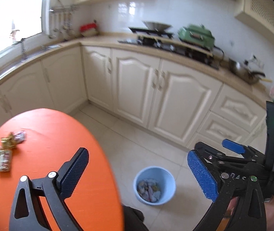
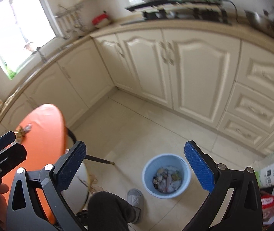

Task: Collect trash
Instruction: 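Return both tools from the bin to the orange table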

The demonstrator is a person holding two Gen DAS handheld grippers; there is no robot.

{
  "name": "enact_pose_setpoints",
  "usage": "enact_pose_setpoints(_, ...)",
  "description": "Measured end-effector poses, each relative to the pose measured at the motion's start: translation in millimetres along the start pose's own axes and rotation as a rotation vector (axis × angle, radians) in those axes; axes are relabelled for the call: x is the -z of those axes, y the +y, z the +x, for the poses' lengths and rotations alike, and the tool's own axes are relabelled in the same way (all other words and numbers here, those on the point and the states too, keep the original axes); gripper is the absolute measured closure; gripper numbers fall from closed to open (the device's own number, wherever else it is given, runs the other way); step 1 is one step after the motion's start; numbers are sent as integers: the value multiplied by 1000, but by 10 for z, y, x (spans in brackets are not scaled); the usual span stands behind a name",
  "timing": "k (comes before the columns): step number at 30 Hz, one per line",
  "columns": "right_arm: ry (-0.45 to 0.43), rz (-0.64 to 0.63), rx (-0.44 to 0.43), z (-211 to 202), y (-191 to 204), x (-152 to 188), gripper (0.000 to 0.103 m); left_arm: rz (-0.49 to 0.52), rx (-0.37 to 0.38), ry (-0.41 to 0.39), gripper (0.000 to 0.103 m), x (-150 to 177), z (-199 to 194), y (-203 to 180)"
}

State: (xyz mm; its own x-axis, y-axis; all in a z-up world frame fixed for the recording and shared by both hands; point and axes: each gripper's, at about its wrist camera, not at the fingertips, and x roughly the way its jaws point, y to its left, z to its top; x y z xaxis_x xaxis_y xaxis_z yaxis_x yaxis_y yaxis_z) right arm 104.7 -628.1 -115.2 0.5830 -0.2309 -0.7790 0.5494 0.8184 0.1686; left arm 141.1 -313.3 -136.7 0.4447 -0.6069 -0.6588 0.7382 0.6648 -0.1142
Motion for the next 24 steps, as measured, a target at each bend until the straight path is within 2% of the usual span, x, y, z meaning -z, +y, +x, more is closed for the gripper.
enact_pose_setpoints(9, -88, -139, -124, -380, 1032, -162, 0, -93, -117, -142, 1, 360, -1097, 600)
enact_pose_setpoints(15, -130, -238, -224, -576, 1705, -167, 0, -197, -206, -219, 1, 700, -1759, 975)
enact_pose_setpoints(24, -178, -364, -351, -805, 2518, -67, 0, -303, -337, -293, 1, 1143, -2399, 1281)
